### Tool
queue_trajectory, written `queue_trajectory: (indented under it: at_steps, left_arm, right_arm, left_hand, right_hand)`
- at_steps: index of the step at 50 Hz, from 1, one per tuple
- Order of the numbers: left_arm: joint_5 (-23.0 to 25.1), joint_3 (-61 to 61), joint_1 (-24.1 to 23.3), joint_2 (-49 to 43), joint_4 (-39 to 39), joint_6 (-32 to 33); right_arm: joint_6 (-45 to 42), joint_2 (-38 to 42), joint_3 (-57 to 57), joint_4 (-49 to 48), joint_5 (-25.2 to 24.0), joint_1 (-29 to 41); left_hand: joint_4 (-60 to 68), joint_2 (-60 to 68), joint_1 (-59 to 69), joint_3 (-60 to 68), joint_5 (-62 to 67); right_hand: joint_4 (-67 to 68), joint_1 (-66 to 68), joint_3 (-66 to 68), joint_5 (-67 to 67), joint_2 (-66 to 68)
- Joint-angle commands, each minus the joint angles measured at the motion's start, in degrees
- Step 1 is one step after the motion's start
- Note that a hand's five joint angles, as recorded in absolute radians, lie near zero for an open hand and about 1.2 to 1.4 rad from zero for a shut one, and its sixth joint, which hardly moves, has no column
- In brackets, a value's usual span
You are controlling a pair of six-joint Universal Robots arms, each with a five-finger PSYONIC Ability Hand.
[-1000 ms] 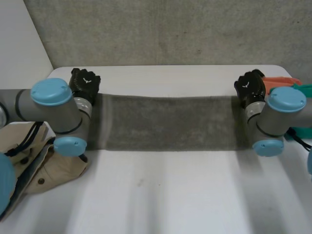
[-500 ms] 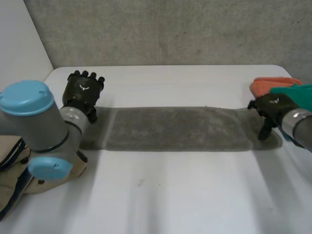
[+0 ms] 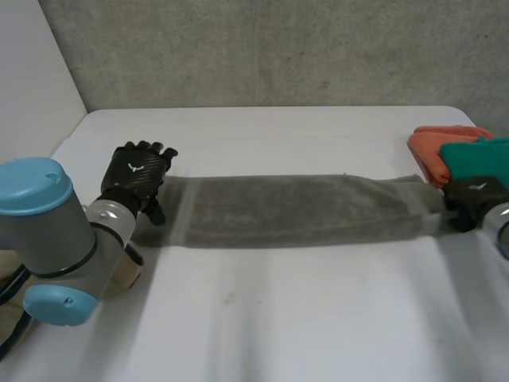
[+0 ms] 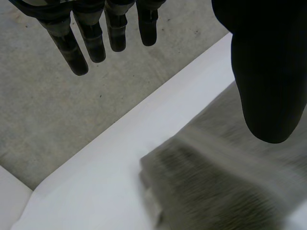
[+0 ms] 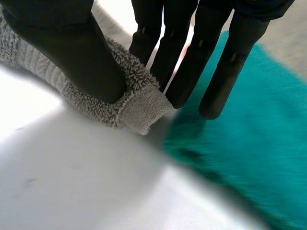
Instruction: Fold the laundry.
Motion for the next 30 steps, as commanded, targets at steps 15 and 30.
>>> queue_trajectory:
  at_steps: [15, 30]
  left_arm:
    - [1.55, -5.65, 3.79, 7.74, -0.35, -2.12]
    - [1.81, -9.6, 4.59, 10.03, 0.09, -3.09]
  right_arm:
    - [-18.35, -6.83, -9.52, -4.13, 2.61, 9.6]
    - [-26.24, 6.51, -5.46, -19.88, -14.19, 42.05]
  left_hand:
    - [-1.46, -1.75, -0.93, -2.03, -2.73]
    - [-1.46, -1.75, -0.93, -2.03, -2.73]
  right_hand:
    - [11.5, 16.71, 12.18, 14.28, 12.8]
    - [11.5, 16.71, 12.18, 14.28, 12.8]
